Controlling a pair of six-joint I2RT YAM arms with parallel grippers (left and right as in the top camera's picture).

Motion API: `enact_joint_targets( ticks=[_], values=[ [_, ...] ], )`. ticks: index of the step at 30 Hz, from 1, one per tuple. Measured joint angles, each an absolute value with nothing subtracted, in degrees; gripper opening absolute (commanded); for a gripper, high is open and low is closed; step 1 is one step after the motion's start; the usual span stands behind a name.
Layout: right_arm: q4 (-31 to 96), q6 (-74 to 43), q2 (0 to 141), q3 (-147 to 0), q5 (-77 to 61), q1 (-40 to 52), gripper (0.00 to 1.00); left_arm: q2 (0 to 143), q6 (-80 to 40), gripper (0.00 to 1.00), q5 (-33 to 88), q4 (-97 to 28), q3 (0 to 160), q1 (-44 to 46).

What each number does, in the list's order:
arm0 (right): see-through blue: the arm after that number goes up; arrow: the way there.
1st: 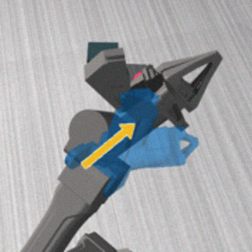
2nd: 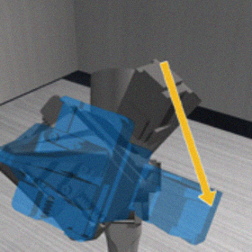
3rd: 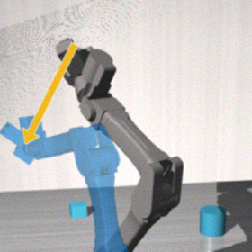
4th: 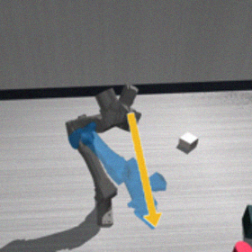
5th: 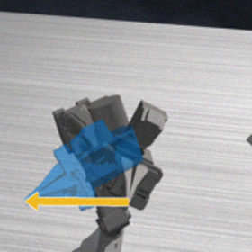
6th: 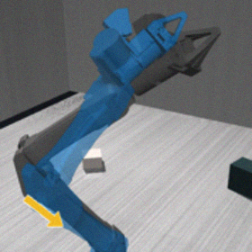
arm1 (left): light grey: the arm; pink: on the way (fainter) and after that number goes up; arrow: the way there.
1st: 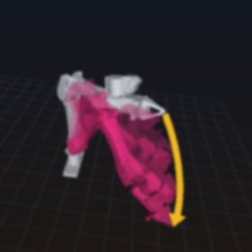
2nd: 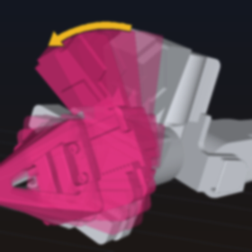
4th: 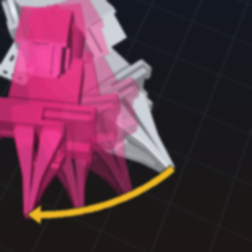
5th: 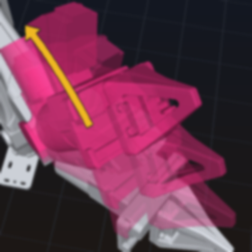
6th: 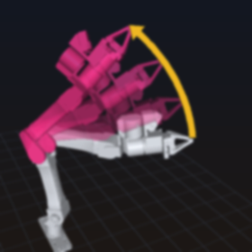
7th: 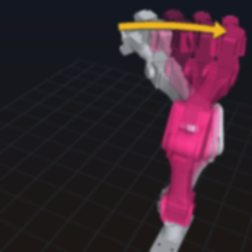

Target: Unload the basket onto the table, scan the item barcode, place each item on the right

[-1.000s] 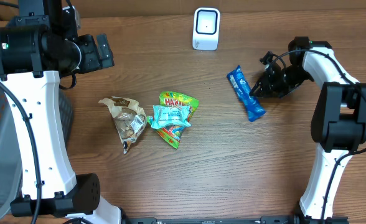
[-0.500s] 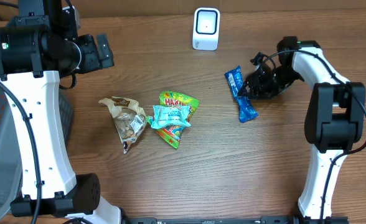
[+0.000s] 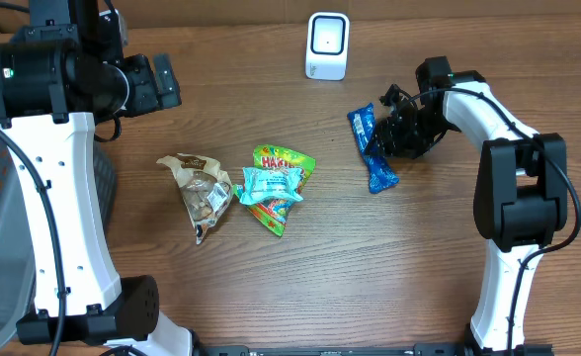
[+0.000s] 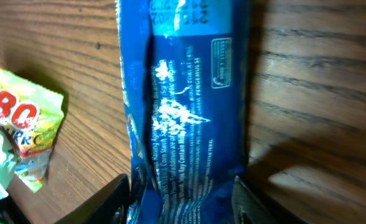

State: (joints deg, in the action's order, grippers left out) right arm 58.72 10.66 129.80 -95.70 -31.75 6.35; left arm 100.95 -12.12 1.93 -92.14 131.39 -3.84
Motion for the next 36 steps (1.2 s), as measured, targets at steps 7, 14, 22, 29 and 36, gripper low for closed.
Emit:
enact_joint_targets(
  ticks=[7, 14, 22, 29, 36],
  values=[
    [58.08, 8.14, 129.93, -95.0, -31.29, 6.33, 0.11, 100.95, -12.12, 1.0, 1.93, -92.14, 131.39, -3.84],
    [60.75, 5.87, 129.93, -95.26, -31.51, 6.37, 0.04, 100.95, -12.12, 1.0, 1.93, -92.14, 131.39, -3.84],
    [64.34, 3.62, 129.91, -97.95, -29.45, 6.72, 0.04, 100.95, -12.12, 1.0, 1.93, -92.14, 131.39, -3.84],
    [63.7, 1.02, 127.66, -98.7, -28.1, 6.79, 0.04, 100.95, -12.12, 1.0, 1.93, -92.14, 131.39, -3.84],
    [63.61, -0.93, 126.48, -99.33, -27.86, 6.87, 0.04, 100.95, -12.12, 1.0, 1.93, -92.14, 131.39, -3.84]
  ],
)
